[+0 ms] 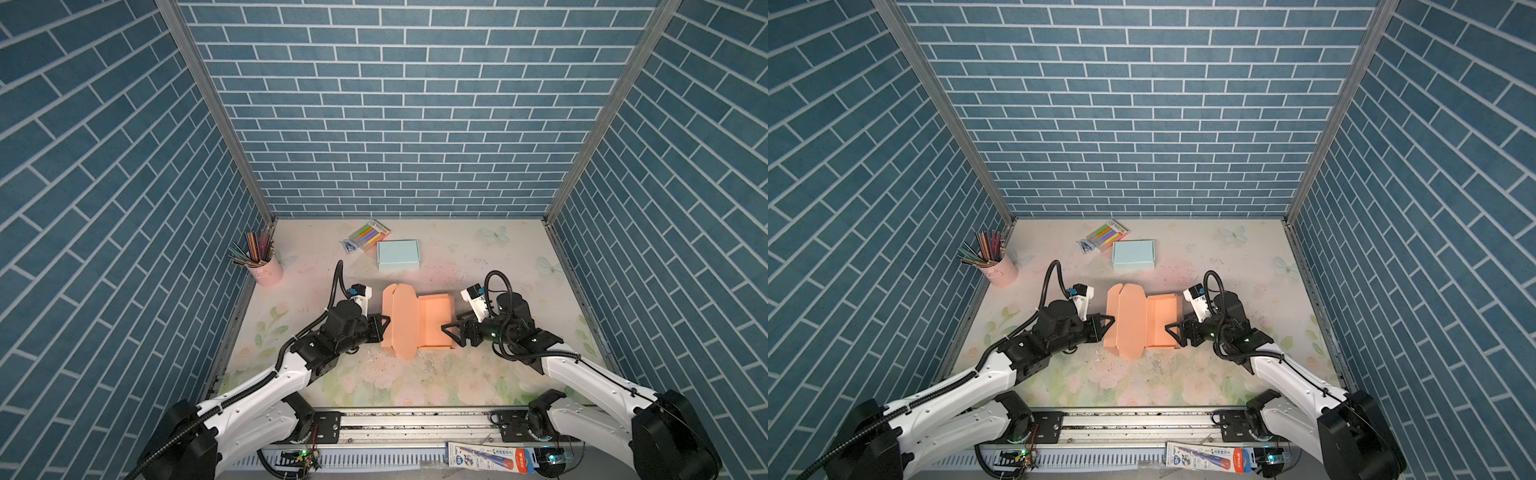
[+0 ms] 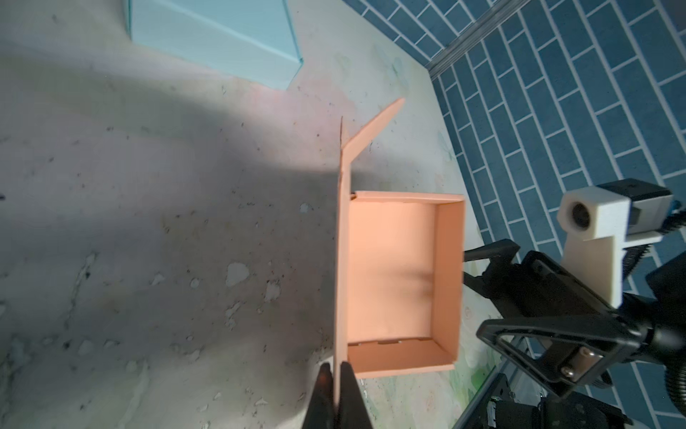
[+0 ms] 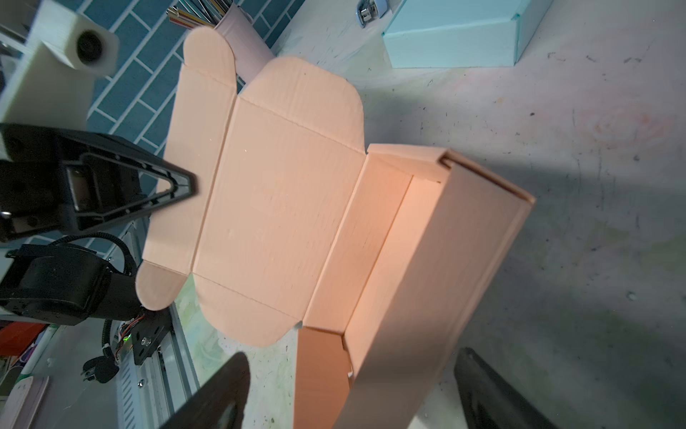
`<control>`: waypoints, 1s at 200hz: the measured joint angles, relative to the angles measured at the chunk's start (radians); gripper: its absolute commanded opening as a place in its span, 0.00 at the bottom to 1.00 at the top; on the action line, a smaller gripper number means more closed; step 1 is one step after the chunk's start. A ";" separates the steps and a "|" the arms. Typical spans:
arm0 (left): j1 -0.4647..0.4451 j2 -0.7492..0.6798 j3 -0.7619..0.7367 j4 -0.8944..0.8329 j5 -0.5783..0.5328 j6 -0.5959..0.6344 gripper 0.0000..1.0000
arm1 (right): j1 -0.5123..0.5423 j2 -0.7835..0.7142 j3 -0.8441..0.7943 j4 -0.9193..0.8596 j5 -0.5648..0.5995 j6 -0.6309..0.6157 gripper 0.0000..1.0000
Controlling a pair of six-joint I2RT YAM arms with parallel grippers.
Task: Fold the paper box
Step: 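Lift the box's end flap with the left gripper while the right gripper draws back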
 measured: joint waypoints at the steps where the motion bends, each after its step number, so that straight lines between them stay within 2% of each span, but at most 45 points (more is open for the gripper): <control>1: 0.000 0.001 0.008 -0.007 0.003 0.008 0.01 | 0.000 -0.001 0.000 0.000 0.000 -0.002 0.90; 53: 0.010 0.025 0.237 -0.278 0.025 0.277 0.00 | 0.000 -0.025 0.010 -0.034 0.012 -0.033 0.90; 85: 0.012 0.055 0.333 -0.404 0.045 0.394 0.00 | 0.000 -0.085 0.010 -0.027 0.006 -0.058 0.90; 111: 0.012 0.081 0.374 -0.481 0.079 0.468 0.00 | 0.000 -0.129 0.009 0.042 -0.033 -0.089 0.89; 132: 0.012 0.103 0.414 -0.547 0.103 0.521 0.00 | 0.000 -0.134 0.007 0.174 -0.071 -0.114 0.89; 167: 0.012 0.134 0.473 -0.615 0.124 0.580 0.00 | 0.000 -0.013 0.015 0.428 -0.147 -0.182 0.85; 200: 0.011 0.158 0.511 -0.657 0.156 0.633 0.00 | 0.000 0.164 0.112 0.489 -0.266 -0.271 0.84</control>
